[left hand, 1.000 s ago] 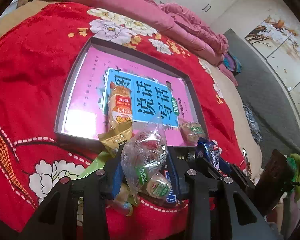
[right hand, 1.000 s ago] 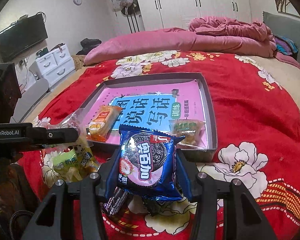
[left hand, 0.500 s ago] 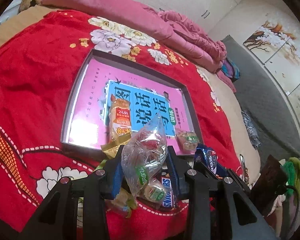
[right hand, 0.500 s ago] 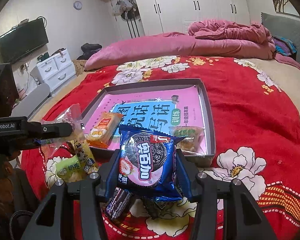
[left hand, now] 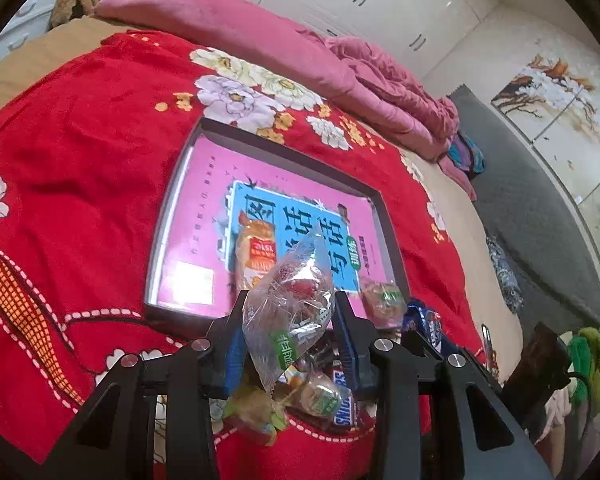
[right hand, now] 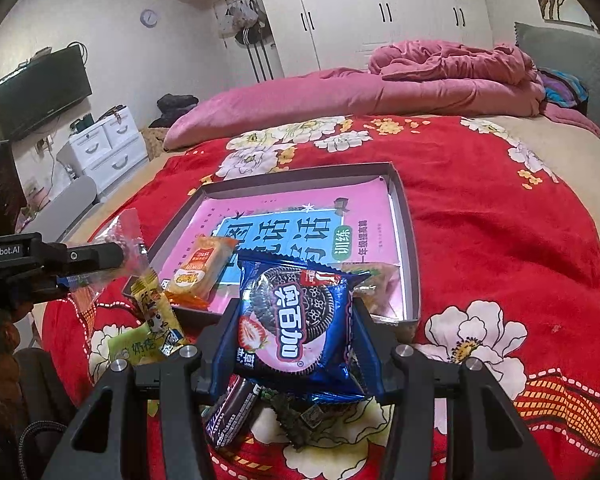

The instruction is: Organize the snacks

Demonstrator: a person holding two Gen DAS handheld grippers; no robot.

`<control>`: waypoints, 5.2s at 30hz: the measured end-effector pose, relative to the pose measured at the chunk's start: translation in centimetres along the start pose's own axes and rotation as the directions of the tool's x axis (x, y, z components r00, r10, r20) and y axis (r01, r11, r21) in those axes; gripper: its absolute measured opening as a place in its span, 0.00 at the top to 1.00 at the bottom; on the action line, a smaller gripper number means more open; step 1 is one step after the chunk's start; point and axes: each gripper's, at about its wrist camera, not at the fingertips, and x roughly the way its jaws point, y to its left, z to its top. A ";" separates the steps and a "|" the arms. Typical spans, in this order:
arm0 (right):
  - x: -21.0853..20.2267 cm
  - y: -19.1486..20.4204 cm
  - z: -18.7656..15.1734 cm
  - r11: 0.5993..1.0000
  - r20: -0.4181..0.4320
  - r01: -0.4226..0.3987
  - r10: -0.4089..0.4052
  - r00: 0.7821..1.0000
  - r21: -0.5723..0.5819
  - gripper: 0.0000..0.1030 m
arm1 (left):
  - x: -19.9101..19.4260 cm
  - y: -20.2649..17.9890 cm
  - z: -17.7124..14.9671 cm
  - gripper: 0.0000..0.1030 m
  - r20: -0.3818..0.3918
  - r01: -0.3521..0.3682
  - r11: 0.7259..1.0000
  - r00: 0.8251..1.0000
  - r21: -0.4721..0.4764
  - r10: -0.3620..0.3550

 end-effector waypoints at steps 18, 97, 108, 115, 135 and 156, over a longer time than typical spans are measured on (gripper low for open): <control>0.1 0.2 1.0 0.999 0.044 0.020 -0.019 0.999 -0.025 0.49 | -0.1 1.5 1.9 0.61 0.044 -0.016 0.999 0.999 -0.040 0.018; 6.0 1.3 3.9 0.996 0.016 -0.012 0.014 1.000 -0.085 0.49 | 7.4 3.1 2.6 0.61 -0.026 -0.080 0.995 0.997 -0.055 0.079; 7.5 1.6 3.5 0.994 -0.029 -0.010 0.007 1.000 -0.106 0.49 | 7.3 3.6 2.7 0.60 -0.016 -0.064 0.994 0.998 -0.087 0.062; 8.1 1.7 3.2 0.993 -0.054 -0.008 0.002 0.999 -0.117 0.49 | 7.3 4.2 2.7 0.60 -0.013 -0.086 0.992 0.996 -0.094 0.085; 9.6 2.1 2.1 0.991 -0.134 -0.016 -0.002 0.991 -0.130 0.49 | 7.7 4.1 2.6 0.60 -0.018 -0.119 0.990 0.993 -0.076 0.118; 8.5 1.5 1.3 0.995 -0.142 0.000 -0.014 0.990 -0.095 0.48 | 7.8 3.8 2.4 0.60 -0.049 -0.181 0.983 0.983 -0.036 0.179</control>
